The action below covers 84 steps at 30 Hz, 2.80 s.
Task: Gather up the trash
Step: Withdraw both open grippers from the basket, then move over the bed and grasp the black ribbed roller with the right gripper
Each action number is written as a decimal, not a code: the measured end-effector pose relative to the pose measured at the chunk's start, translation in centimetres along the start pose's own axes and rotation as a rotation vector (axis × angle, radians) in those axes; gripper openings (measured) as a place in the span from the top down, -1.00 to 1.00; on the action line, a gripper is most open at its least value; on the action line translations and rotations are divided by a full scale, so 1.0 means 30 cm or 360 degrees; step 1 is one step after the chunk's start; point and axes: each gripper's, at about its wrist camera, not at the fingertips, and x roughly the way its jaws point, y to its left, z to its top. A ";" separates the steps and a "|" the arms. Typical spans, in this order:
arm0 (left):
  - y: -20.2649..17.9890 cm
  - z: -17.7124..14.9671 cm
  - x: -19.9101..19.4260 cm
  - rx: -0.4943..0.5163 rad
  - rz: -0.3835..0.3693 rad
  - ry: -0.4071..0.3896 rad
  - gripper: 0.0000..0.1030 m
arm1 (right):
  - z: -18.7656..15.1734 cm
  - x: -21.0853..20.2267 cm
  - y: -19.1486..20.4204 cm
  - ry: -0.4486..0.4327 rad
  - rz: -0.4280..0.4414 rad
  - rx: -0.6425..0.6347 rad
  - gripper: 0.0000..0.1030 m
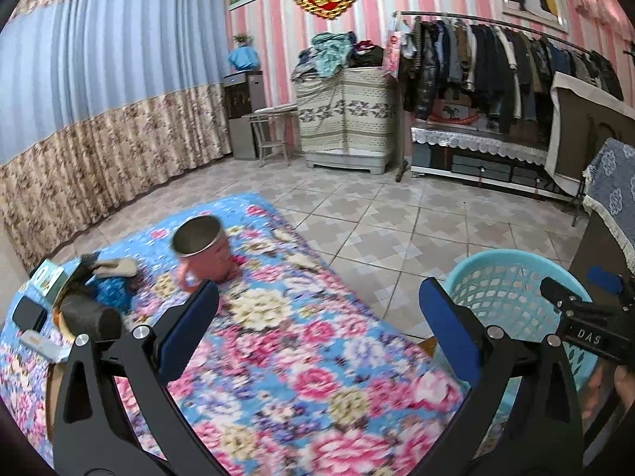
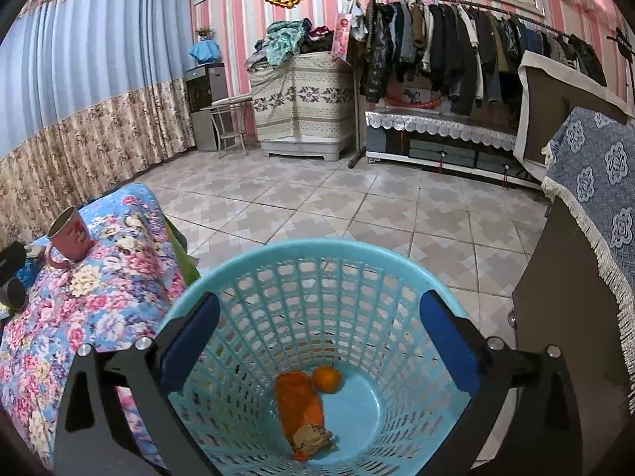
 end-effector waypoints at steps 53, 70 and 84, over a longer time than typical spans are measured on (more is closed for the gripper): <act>1.321 -0.349 -0.168 -0.0458 0.0806 0.0179 -0.90 | -0.155 -0.036 1.420 0.0143 0.0756 -0.0636 -0.91; 1.465 -0.381 -0.196 -0.0649 0.0822 0.0192 -0.90 | -0.176 0.040 1.643 0.0400 0.0638 -0.0520 -0.69; 1.306 -0.352 -0.101 -0.0570 0.0572 0.0266 -0.89 | -0.109 -0.009 1.414 0.0262 0.0796 -0.0615 -0.44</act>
